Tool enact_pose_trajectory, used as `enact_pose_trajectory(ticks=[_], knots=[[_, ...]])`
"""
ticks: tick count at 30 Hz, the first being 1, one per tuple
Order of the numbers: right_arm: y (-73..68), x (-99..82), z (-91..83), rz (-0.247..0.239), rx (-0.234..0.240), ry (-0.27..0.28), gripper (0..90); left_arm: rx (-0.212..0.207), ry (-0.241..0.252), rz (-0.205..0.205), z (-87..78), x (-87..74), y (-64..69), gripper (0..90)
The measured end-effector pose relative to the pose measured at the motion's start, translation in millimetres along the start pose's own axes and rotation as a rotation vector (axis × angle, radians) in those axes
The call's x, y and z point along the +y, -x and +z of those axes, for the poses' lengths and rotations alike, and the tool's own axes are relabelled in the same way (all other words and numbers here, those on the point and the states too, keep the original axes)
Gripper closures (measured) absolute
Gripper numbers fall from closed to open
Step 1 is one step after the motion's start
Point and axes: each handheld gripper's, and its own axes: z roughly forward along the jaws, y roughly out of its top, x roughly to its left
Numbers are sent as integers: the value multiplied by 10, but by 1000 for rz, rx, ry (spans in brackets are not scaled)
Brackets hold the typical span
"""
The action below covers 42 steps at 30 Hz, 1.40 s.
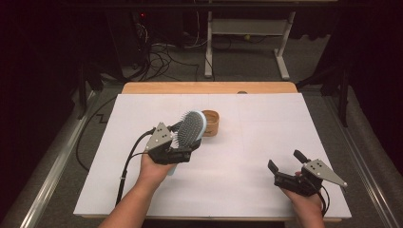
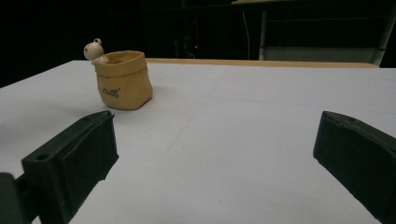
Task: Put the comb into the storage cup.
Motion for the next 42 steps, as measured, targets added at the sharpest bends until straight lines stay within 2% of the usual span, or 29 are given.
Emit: enact_pose_trajectory(ticks=[6,14,22,35,38,42], knots=[[-15,-3,12,0,3,-15,3,-18,-2,26,9,-14,62,201],[-35,-4,37,1,7,-32,3,-36,10,17,3,-19,124,200],[-95,6,82,-10,22,-41,3,-50,3,28,22,-38,184,200],[-225,32,195,-25,64,-72,2,-38,1,39,36,-59,208,200],[-256,42,215,-20,88,-81,2,-39,-1,39,37,-58,205,201],[-321,70,252,-35,97,-85,2,-37,5,41,29,-52,208,201]])
